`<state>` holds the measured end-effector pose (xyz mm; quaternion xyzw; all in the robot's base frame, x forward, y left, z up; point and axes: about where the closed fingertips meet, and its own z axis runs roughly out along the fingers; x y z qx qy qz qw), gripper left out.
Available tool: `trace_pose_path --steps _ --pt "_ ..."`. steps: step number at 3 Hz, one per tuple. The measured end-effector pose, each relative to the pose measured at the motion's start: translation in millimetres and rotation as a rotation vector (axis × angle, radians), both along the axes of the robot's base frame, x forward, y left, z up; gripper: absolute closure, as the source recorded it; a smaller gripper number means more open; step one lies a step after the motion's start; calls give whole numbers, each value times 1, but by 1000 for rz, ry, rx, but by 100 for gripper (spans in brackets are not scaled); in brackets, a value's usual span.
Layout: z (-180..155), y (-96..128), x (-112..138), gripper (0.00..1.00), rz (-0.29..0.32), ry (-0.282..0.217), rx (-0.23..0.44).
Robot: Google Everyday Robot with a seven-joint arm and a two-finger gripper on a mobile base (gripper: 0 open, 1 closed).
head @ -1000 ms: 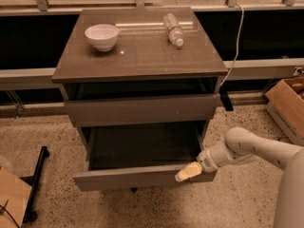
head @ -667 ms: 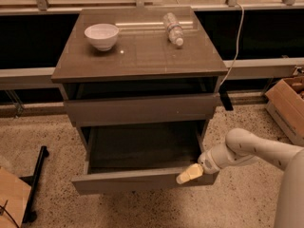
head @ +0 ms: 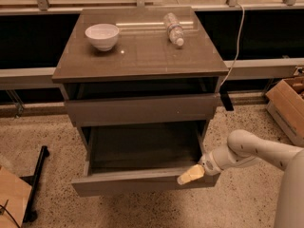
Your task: Open middle drawer
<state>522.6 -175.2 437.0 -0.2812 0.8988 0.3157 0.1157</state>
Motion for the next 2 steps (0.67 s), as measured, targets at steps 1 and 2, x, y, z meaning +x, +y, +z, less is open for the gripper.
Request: trace_pose_path --steps 1,2 --pt "4 0 0 0 0 0 0" --pt "4 0 0 18 0 0 0"
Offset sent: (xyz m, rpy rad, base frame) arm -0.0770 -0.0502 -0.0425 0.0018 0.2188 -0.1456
